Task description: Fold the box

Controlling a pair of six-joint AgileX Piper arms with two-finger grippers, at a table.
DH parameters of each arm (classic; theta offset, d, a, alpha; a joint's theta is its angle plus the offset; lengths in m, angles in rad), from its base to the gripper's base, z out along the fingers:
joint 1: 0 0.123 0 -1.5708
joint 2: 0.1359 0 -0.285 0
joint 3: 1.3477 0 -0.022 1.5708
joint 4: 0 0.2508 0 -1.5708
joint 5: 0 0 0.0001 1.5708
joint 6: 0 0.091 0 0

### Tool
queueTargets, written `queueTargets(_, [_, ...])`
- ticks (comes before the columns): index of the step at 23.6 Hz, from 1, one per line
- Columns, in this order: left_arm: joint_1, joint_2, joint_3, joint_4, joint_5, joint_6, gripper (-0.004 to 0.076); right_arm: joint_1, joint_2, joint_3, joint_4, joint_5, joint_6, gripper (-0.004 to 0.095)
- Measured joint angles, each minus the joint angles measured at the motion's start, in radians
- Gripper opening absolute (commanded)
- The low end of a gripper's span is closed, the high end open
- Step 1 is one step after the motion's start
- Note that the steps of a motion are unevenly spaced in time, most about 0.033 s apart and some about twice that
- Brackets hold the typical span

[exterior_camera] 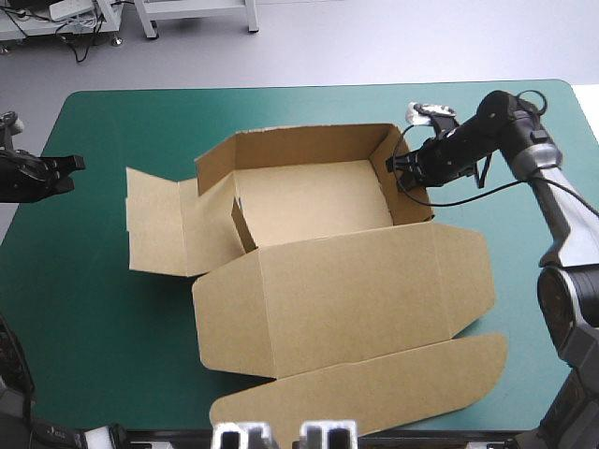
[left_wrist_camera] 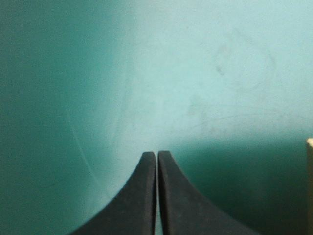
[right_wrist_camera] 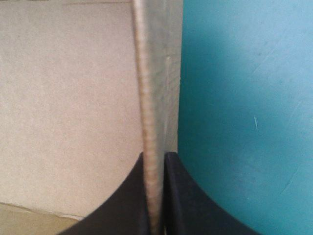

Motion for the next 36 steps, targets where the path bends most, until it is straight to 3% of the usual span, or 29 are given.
queueTargets(6, [0.044,0.045,0.000,-0.414,0.112,0.214,-0.0003,-0.053,-0.091,-0.124,0.085,0.000,0.025,-0.0015])
queueTargets(10, [0.035,0.045,0.000,-0.661,0.112,0.303,-0.0003,-0.053,-0.094,-0.167,0.160,0.004,0.030,-0.0014])
queueTargets(15, [-0.029,0.046,0.000,-0.695,0.112,0.313,-0.0003,-0.041,-0.094,-0.169,0.201,-0.004,0.031,-0.0014])
queueTargets(22, [-0.123,0.046,0.000,-0.724,0.113,0.323,-0.0003,0.046,-0.094,-0.169,0.125,-0.057,0.034,-0.0014])
queueTargets(36, [-0.154,-0.042,0.000,-0.717,0.112,0.291,-0.0003,0.066,-0.094,-0.169,0.098,-0.214,0.006,-0.0014])
